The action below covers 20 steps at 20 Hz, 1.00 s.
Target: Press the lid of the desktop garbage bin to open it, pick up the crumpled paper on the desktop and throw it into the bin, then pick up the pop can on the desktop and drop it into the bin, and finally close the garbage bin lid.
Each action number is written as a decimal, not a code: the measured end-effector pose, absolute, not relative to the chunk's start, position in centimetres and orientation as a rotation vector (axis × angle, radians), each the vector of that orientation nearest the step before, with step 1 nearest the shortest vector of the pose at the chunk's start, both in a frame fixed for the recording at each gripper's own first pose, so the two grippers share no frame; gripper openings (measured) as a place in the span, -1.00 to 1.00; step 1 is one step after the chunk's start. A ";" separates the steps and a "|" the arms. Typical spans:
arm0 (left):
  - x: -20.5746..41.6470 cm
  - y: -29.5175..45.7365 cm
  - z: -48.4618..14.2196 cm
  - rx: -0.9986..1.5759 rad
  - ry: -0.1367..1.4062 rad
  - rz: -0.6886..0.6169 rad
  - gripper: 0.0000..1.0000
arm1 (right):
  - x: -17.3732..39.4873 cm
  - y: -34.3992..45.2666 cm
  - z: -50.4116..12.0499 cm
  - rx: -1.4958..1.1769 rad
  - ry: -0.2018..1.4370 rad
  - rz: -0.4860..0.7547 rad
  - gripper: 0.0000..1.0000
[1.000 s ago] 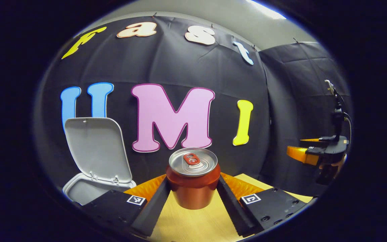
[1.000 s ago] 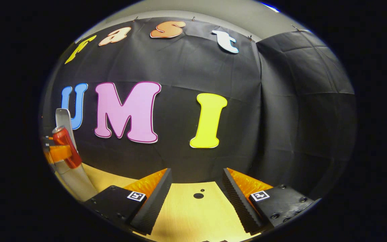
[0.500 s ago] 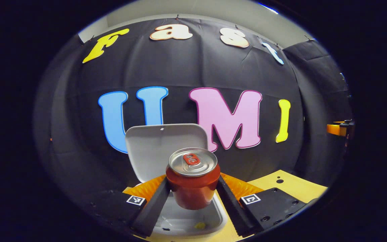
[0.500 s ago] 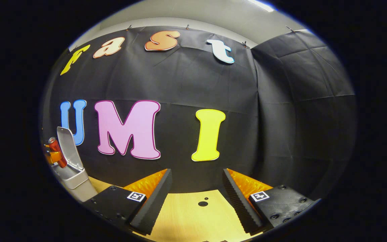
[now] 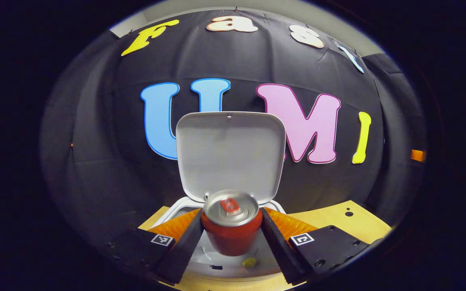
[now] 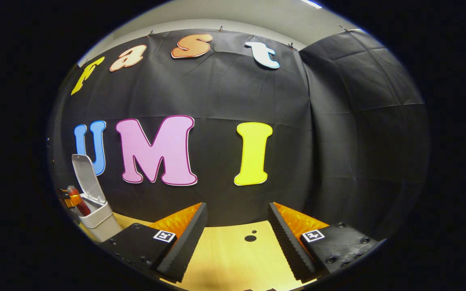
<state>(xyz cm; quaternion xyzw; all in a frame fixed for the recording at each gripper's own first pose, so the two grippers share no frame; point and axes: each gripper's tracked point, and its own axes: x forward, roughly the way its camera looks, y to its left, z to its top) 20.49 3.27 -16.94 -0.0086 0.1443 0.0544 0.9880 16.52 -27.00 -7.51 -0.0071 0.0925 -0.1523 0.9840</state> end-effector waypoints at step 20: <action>29.2 7.4 0.0 -0.069 0.153 0.116 0.88 | 22.3 -19.0 -6.3 0.111 0.175 -0.072 0.94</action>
